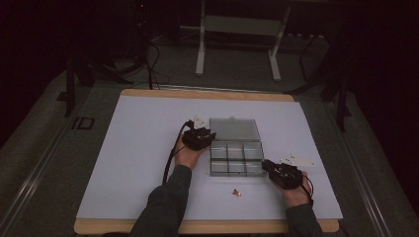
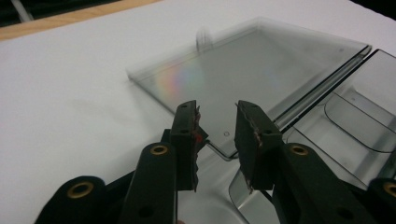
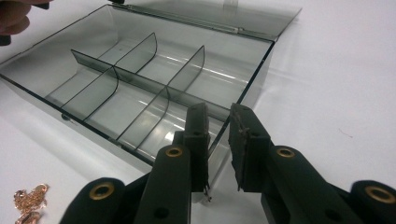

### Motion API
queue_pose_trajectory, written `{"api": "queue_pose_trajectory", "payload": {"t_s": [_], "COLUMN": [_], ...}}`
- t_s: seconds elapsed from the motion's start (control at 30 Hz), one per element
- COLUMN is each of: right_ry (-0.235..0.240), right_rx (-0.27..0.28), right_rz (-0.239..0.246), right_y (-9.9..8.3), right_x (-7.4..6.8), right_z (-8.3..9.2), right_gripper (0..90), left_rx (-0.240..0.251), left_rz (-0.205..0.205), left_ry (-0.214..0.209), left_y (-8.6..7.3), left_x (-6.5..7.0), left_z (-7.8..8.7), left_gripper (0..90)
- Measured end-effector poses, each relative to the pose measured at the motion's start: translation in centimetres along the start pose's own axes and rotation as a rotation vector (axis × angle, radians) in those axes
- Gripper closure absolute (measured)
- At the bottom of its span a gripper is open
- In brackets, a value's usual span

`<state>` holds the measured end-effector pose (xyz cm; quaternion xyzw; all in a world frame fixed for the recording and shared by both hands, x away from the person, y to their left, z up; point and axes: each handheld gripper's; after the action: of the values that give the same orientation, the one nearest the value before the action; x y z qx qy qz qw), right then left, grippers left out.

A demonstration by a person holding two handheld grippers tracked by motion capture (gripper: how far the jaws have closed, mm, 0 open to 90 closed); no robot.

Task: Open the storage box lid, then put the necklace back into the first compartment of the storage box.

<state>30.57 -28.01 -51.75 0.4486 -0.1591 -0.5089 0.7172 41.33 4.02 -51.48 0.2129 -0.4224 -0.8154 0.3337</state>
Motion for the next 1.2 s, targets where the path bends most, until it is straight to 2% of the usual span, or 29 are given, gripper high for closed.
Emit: {"api": "queue_pose_trajectory", "payload": {"t_s": [0.37, 1.2], "right_ry": [-0.002, -0.006], "right_rx": [0.000, 0.001], "right_rz": [0.001, 0.001], "right_y": [-0.02, -0.11], "right_x": [-0.02, -0.09], "right_z": [0.00, 0.02], "right_gripper": [77.7, 77.0], "left_rx": [0.000, 0.016], "left_rz": [-0.009, -0.020], "left_ry": [0.014, 0.012], "left_y": [-0.07, -0.26], "left_x": [-0.01, 0.02], "left_z": [0.10, 0.51], "left_gripper": [64.7, 64.5]}}
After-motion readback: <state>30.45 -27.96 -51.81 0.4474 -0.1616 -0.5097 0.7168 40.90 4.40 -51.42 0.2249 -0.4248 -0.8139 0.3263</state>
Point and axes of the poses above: each handheld gripper's, and its own axes: z roughly backward along the jaws, y roughly out of its top, x roughly to its right, and after that the axes turned 11 degrees about -z, right-handed
